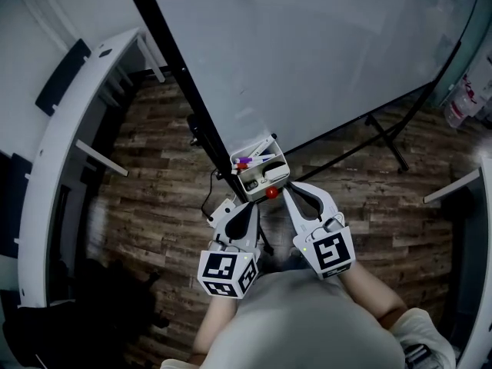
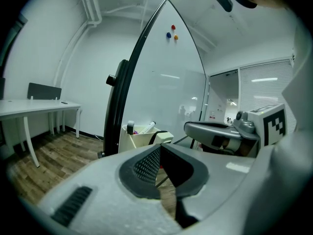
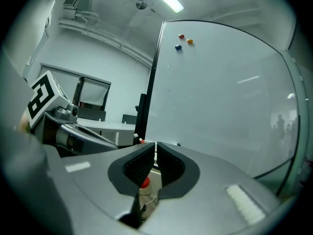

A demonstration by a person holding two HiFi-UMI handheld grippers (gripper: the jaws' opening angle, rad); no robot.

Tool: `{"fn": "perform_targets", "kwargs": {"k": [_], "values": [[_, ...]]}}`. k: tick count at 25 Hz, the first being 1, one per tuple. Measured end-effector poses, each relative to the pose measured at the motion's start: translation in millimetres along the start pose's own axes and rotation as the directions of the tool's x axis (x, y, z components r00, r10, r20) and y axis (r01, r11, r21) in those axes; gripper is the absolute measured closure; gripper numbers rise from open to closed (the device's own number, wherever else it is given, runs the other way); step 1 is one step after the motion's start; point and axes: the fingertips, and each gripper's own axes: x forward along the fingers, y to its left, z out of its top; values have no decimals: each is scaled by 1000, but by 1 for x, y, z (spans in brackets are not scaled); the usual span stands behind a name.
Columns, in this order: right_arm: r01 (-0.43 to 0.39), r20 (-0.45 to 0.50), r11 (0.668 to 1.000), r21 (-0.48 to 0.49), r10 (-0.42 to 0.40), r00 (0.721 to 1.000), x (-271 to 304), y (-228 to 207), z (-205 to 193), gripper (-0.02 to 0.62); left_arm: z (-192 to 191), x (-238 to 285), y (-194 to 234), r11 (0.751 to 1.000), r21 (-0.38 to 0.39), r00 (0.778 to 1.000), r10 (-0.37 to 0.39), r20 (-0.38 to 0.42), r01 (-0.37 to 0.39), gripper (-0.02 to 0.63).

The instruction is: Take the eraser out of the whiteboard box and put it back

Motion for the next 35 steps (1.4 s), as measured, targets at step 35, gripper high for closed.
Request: {"fn": "perform_targets", "kwargs": {"k": [35], "values": [[161, -60, 987, 9, -160, 985, -66, 34, -6, 591, -15, -37, -36, 988, 38, 988, -148, -36, 149, 605]]}}
